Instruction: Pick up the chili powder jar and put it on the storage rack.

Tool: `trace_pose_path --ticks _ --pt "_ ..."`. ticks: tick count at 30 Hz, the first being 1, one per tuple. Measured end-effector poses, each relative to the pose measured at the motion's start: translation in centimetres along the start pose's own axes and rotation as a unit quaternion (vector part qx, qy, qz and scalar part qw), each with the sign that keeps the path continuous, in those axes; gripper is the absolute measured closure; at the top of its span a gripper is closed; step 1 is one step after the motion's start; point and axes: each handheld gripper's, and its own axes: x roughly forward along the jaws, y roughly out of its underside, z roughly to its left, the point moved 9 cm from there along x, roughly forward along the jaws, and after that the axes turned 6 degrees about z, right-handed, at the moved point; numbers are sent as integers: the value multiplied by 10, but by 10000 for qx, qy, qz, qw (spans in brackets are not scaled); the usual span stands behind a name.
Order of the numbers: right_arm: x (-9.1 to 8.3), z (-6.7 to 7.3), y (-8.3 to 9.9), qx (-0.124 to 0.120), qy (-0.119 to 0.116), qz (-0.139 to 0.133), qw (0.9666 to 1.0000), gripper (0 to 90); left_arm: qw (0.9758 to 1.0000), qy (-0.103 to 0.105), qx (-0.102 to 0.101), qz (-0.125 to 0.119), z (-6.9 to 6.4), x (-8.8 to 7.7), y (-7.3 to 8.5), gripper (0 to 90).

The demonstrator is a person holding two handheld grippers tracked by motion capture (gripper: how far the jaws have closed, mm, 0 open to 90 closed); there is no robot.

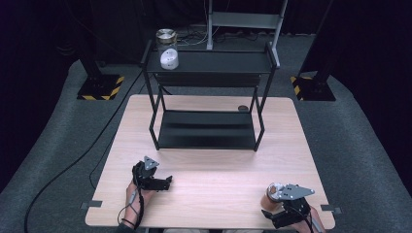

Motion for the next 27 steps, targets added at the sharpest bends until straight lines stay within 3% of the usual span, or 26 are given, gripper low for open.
trace_pose_path --ticks 4,7,20,27 --pt "2 0 2 22 80 -195 9998 214 10000 0 1 0 0 0 0 0" --pt "2 0 5 94 196 -299 9993 285 10000 -1 0 0 0 0 0 0" --pt "1 -1 4 286 112 -274 9992 306 10000 0 -1 0 0 0 0 0" --pt "-3 -1 -6 477 256 -104 9985 307 10000 -20 -18 -8 -1 0 0 0"
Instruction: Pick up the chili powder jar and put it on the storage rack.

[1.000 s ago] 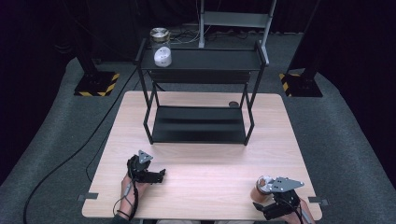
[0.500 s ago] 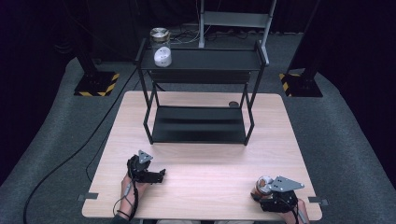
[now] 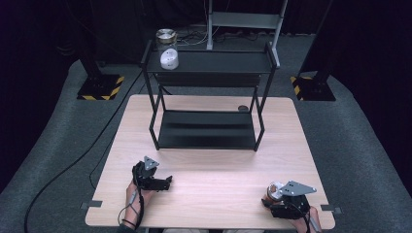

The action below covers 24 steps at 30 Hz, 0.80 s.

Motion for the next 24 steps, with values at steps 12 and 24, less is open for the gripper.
trace_pose_path --ticks 12,24 --pt "-10 4 -45 -41 87 570 9983 306 10000 -2 5 0 0 0 0 1" --pt "-12 2 -86 -120 40 921 9957 306 10000 -5 9 1 0 0 0 1"
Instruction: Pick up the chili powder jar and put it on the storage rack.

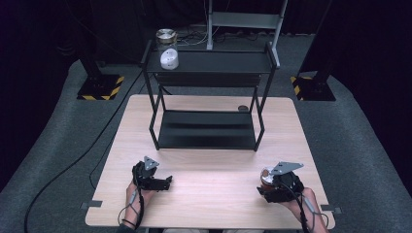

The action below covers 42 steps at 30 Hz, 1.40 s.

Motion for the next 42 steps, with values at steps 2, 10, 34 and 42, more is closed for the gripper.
trace_pose_path --ticks 2,10,34,42 --pt "0 -1 -6 -23 -8 67 10000 306 10000 0 -1 -1 0 0 0 1" --pt "0 -7 -29 -80 6 270 9996 306 10000 0 0 0 0 0 0 1" --pt "-5 -17 -93 -372 24 471 9982 306 10000 2 1 -1 0 0 0 1" --pt "-5 -21 -111 -393 73 538 9978 306 10000 2 1 0 0 0 0 1"
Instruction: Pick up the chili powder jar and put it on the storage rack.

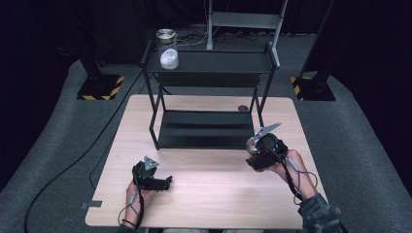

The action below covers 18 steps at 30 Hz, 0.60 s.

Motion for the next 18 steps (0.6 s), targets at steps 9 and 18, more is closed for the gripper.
trace_pose_path --ticks 9,18 --pt "-2 -7 -16 -19 45 110 9999 306 10000 -1 -1 -1 0 0 0 1" --pt "-6 -14 -33 -52 81 250 9996 306 10000 0 -1 -1 0 0 0 2"
